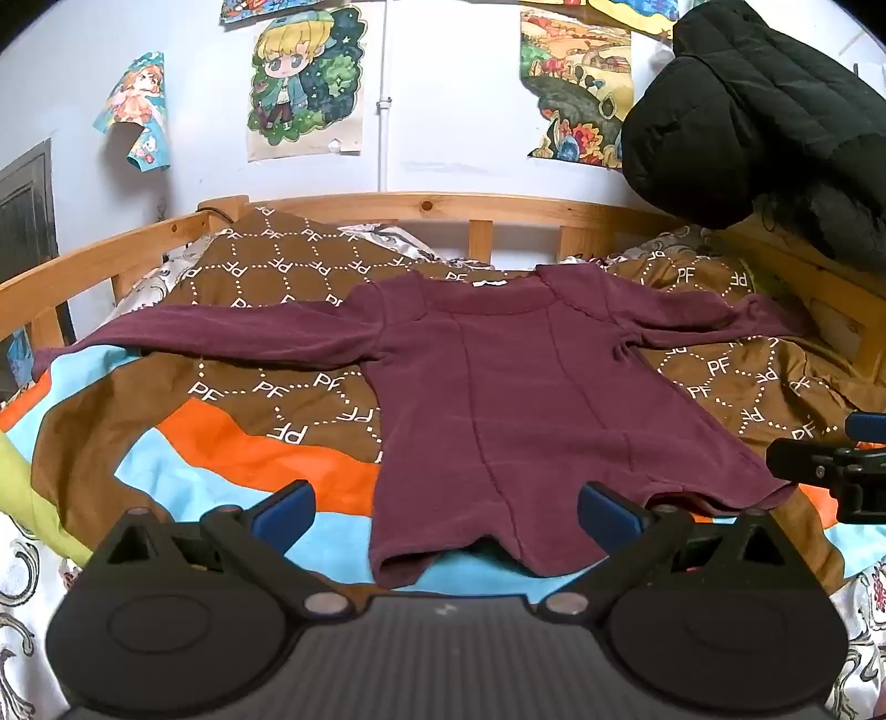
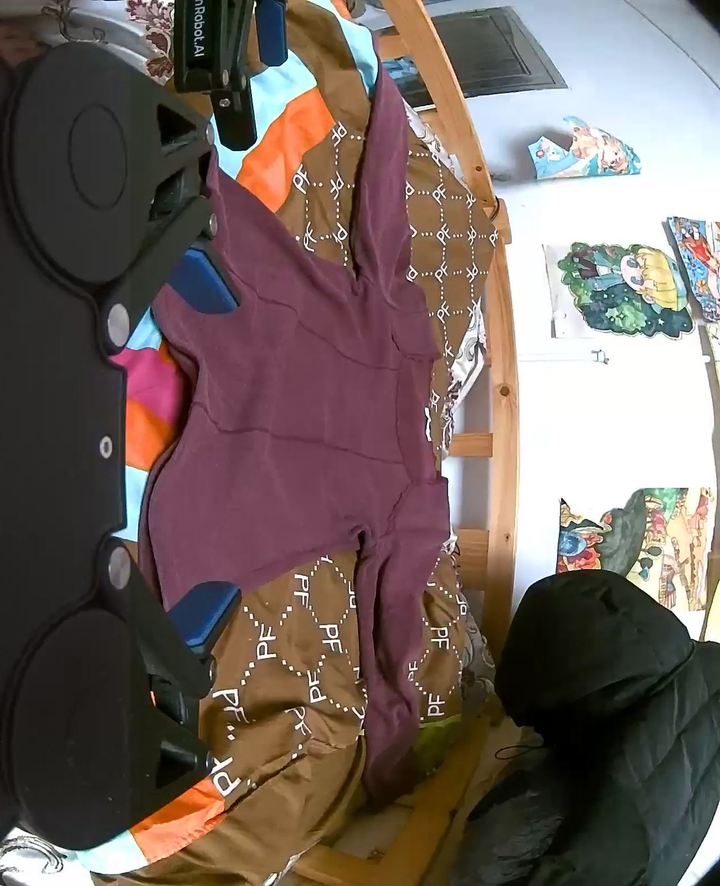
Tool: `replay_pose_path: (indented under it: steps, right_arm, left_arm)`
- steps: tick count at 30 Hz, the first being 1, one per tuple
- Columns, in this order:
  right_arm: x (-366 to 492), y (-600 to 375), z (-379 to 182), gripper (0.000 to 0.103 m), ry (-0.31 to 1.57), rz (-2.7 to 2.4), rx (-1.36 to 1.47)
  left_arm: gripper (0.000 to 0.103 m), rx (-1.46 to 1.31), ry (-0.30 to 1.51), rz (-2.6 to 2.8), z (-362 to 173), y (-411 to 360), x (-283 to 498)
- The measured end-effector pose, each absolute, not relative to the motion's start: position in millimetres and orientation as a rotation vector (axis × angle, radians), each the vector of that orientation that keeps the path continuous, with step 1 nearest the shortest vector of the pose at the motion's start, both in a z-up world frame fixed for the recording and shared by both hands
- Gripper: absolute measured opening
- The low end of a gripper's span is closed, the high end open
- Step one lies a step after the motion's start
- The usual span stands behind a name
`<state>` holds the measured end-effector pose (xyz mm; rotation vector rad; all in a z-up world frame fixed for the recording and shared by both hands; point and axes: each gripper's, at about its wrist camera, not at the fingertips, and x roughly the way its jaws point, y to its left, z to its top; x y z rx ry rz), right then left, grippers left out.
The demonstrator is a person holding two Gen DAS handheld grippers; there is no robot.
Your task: Fold small clothes
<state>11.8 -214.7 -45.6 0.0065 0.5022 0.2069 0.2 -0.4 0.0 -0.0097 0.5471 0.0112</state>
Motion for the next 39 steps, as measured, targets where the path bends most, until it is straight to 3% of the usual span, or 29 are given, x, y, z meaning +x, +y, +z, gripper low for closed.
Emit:
replay_pose_path:
  steps: [39]
  right_arm:
    - [17.8, -218.4, -46.3, 0.102, 0.524, 0.210, 0.037]
  left_arm:
    - [0.103, -0.026, 0.527, 0.004, 4.8, 1.4, -3.2]
